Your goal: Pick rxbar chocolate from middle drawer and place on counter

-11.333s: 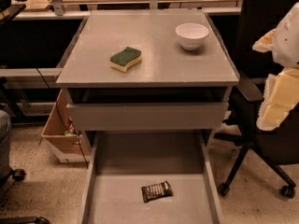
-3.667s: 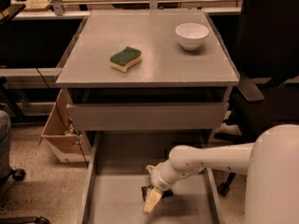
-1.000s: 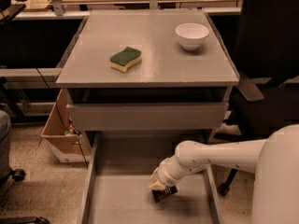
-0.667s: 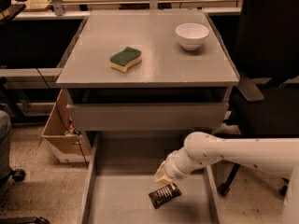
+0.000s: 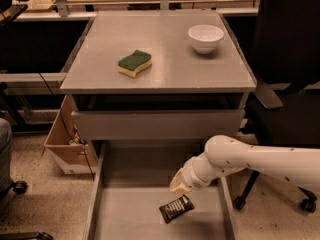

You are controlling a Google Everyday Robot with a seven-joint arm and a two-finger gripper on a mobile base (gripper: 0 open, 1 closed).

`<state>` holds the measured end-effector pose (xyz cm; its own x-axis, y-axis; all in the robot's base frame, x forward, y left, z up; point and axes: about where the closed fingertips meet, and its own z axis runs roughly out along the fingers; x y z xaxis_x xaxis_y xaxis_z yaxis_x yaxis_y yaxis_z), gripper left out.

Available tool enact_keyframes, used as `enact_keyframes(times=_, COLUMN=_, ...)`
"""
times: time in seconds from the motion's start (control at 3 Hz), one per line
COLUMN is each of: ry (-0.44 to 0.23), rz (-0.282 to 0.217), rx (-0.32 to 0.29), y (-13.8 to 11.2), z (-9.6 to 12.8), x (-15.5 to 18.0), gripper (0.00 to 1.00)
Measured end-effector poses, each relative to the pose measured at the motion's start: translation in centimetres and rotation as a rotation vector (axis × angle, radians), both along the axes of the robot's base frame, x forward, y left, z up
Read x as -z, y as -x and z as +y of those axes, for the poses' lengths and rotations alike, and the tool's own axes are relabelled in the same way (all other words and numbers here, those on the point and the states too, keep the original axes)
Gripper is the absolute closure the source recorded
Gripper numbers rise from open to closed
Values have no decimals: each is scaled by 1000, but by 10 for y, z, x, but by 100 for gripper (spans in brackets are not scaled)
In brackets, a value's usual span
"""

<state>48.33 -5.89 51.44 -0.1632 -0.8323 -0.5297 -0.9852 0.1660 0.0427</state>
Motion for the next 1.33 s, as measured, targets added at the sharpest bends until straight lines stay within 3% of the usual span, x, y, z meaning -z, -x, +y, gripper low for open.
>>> enact_keyframes(times=0.33, ry=-14, rz=6, rx=-14, y=1, z=6, x=6, gripper=58)
enact_keyframes(times=1.0, ry=28, rz=22, rx=-54, y=3, z=21, x=53, gripper=11)
enact_keyframes(times=1.33, ry=50, rz=31, rx=-85, y=6, z=30, x=77, gripper=0)
